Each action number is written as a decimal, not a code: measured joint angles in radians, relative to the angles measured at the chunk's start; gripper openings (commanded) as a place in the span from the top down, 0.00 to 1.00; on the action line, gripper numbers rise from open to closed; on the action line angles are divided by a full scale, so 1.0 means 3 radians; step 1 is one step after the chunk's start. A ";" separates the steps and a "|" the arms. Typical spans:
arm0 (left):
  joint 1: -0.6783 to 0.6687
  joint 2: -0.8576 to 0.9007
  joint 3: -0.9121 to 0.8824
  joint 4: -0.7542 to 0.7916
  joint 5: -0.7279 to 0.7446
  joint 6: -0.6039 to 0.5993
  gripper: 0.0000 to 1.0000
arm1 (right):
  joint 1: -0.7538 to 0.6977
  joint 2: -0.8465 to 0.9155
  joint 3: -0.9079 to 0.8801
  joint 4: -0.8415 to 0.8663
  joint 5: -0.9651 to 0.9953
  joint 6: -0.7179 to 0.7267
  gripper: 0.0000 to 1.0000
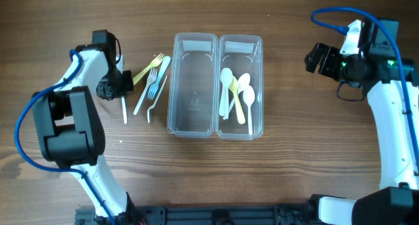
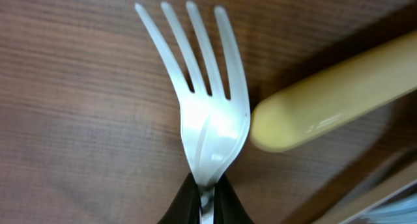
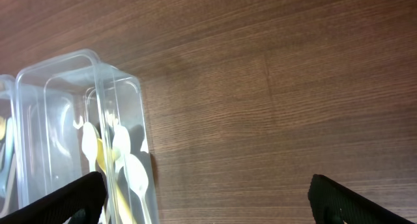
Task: Pack container
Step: 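Place the white fork into the left compartment, then grasp another white fork with the left gripper, then place the white fork into the left compartment, then grasp the yellow fork with the left gripper, then place the yellow fork into the left compartment, then lower the left gripper onto the blue fork and grasp its handle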
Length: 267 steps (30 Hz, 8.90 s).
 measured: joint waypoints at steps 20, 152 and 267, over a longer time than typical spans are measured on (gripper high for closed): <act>-0.1532 -0.1216 0.0772 -0.0502 0.0523 -0.0001 0.96 | 0.0000 0.0000 0.0000 0.0000 0.0001 0.0000 0.00; -0.0373 0.0772 0.1319 -0.0247 0.0365 0.2560 0.50 | 0.0000 0.0000 -0.0001 0.0000 0.0001 0.0000 0.00; -0.0771 0.0543 0.1125 -0.0985 0.0093 0.0174 0.96 | 0.0000 0.0000 -0.0001 0.0000 0.0000 0.0000 0.00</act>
